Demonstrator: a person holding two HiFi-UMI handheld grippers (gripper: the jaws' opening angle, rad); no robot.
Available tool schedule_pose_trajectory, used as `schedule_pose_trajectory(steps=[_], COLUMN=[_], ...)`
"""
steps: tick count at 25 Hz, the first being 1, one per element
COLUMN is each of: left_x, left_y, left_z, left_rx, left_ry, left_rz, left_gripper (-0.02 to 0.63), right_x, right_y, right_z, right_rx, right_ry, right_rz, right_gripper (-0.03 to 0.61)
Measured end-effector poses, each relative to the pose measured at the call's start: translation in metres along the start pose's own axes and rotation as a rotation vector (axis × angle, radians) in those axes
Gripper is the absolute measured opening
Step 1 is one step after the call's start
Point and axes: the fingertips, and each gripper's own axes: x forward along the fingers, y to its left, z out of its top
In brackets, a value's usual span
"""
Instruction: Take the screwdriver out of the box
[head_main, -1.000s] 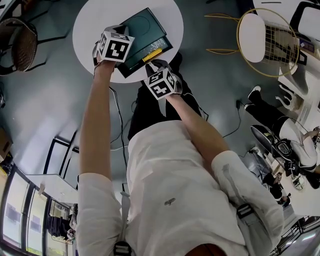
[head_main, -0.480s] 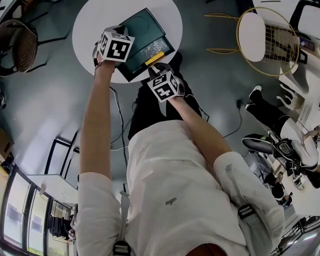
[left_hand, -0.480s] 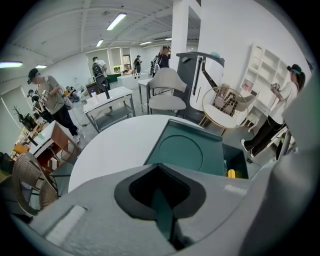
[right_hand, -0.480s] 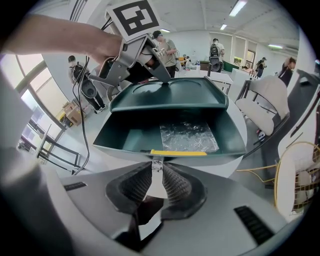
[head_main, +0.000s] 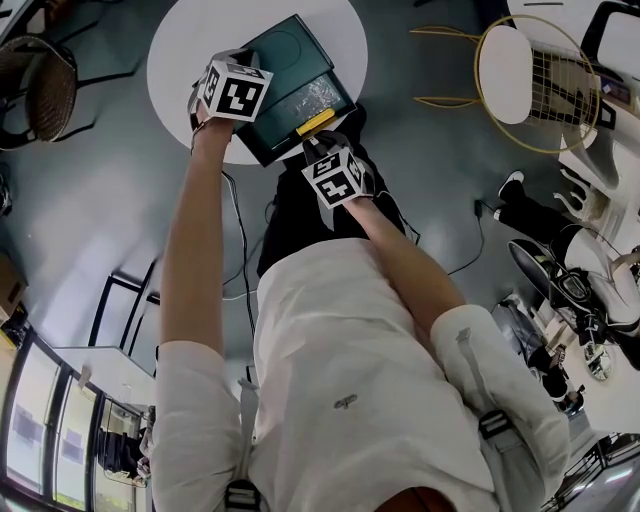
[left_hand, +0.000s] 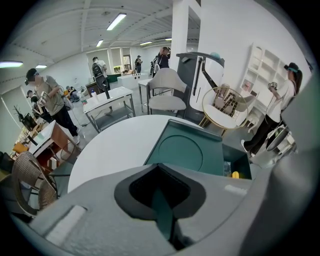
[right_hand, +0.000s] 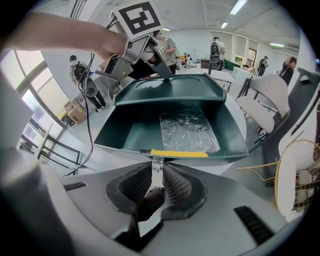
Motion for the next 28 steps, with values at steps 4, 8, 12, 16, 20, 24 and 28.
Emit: schedule_pose_trajectory(steps=[4,8,12,16,20,24,28], left_x=[0.002,0.003,0.001,-0.002,0.000,-0.002,-0.001], left_y=[0.001,-0.001,-0.001,0.001,0.001,0.002,0.004], left_z=[-0.001,-0.001,-0.001,0.001,0.001,-0.001,0.000], left_rx=[0.012,0.020,0.034,0.037,0.044,0.021,-0.004], left_ry=[0.004,0.004,0.002,0.001,-0.004,-0.013,-0.027], left_rz=[-0.006,0.011,0.012,0.014,0.020,0.020,0.033], left_gripper=[0.009,0.009,0.011,0.009,0.011,0.009,0.011], right_x=[0.001,-0.001,-0.006,-0.006,-0.004,-0.013,-0.032], right_y=[0.000,0.000,0.001,0.001,0.001,-0.001,-0.011], right_z=[-0.005,-0.017,-0.021,-0.016,-0.026,-0.026,-0.014], right_rx=[0.004,0.023,0.036,0.029,0.028,0.058,0.088], right_ry=[0.000,0.020,-0.003,0.002,0.026,0.011,-0.035], right_rz=[-0.004,-0.001,0.001,-0.015,-0.009,-0.004,-0.014], right_gripper=[0.072,0.074,0.074,0.080,0.119,0.123,0.123])
